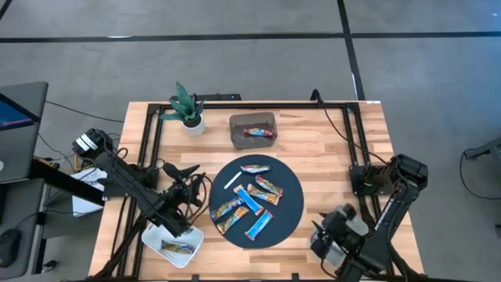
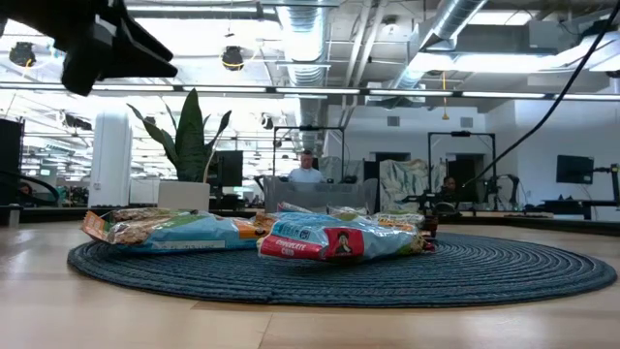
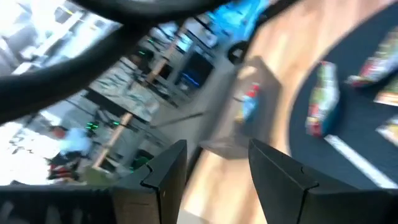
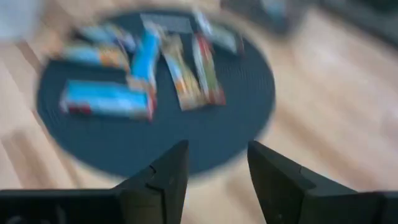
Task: Pick and place Granola Bars by type
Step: Put the blue granola bar into the white bin
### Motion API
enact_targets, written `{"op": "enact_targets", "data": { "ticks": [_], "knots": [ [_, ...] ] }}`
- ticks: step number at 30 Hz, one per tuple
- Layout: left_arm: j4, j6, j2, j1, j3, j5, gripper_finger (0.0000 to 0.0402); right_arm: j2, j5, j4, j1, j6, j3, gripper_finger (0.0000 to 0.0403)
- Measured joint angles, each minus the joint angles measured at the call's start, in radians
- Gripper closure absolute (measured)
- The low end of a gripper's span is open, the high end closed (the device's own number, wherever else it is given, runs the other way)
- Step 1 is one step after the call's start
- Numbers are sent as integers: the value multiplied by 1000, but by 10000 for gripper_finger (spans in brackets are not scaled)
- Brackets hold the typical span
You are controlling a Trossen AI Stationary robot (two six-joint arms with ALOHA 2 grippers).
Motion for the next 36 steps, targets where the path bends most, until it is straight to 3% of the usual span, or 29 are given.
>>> {"op": "enact_targets", "data": {
  "ticks": [4,8,12,14,23,28,36],
  "knots": [
    [228,294,0,0,32,159,235,0,203,26,-45,-150,0,253],
    [467,596,0,19,67,458,235,0,297,104,-96,-306,0,264],
    [653,723,0,71,82,767,235,0,332,218,-136,-434,-13,272],
    [694,739,0,108,81,869,235,0,342,293,-145,-500,-45,275],
    [683,683,81,278,80,1074,235,0,415,353,-119,-529,-121,280],
    [672,646,138,348,80,1161,230,0,400,363,-102,-526,-121,280],
    [641,610,153,396,79,1190,212,0,396,373,-59,-492,-121,280]
  ]
}}
